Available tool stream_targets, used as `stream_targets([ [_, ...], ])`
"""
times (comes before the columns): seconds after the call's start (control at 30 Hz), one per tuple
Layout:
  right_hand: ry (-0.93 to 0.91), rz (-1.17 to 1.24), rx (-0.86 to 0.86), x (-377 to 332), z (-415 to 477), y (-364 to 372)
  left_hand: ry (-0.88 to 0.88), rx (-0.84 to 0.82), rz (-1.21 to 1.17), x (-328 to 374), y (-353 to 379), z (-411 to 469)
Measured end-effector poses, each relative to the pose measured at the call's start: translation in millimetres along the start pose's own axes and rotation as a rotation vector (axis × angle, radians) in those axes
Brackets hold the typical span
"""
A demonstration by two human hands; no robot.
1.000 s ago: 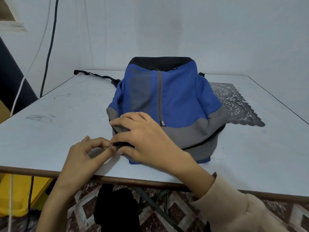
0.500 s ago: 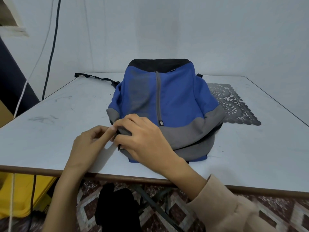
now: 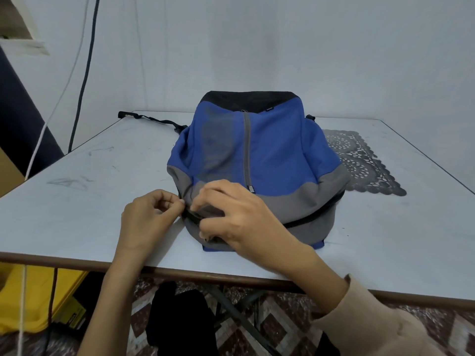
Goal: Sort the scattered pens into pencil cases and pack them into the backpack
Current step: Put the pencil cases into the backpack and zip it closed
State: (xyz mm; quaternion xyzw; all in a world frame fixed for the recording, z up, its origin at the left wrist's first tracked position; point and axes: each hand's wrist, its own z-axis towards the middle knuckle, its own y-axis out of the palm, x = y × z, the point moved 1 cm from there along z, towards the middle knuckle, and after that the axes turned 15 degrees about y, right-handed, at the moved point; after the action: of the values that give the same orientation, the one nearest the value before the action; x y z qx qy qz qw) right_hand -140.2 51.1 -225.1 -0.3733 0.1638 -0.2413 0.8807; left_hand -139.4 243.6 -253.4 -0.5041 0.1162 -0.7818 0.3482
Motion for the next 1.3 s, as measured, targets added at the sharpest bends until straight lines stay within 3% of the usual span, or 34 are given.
stream_targets([
  [0.4,0.133,0.060,0.017,36.6,-61.2,-43.0,0.010,-0.011,0.011,0.4,1.9,-0.1],
  [0.53,0.245,0.214,0.005,35.0,-63.0,-41.6,-0.001,-0.015,-0.032,-0.4,-1.0,-0.8],
  [0.63,0.437,0.428,0.048,39.0,-65.8,-57.6,0.024,0.007,-0.069,2.0,-2.3,0.3],
  [0.7,0.580,0.529,0.216,46.5,-64.8,-74.2,0.029,0.051,-0.092,5.8,-3.9,4.6],
  [0.8,0.950,0.628,0.449,79.7,-60.2,-97.1,0.051,0.112,-0.066,16.0,-7.1,18.2],
  [0.87,1.250,0.563,0.369,118.3,-61.5,-103.9,0.088,0.119,-0.037,29.8,-6.3,32.2],
  [0.93,1.444,0.470,0.125,150.2,-68.1,-105.4,0.124,0.071,-0.064,48.7,1.2,50.6],
  [1.03,1.420,0.400,-0.123,161.5,-73.0,-102.7,0.203,-0.112,-0.145,81.0,27.6,79.7],
  [1.13,1.358,0.324,-0.127,158.0,-74.2,-97.8,0.224,-0.352,-0.264,109.2,67.1,98.4],
  [1.3,1.374,0.319,0.015,163.1,-73.1,-93.1,0.201,-0.581,-0.256,144.1,124.7,108.3],
])
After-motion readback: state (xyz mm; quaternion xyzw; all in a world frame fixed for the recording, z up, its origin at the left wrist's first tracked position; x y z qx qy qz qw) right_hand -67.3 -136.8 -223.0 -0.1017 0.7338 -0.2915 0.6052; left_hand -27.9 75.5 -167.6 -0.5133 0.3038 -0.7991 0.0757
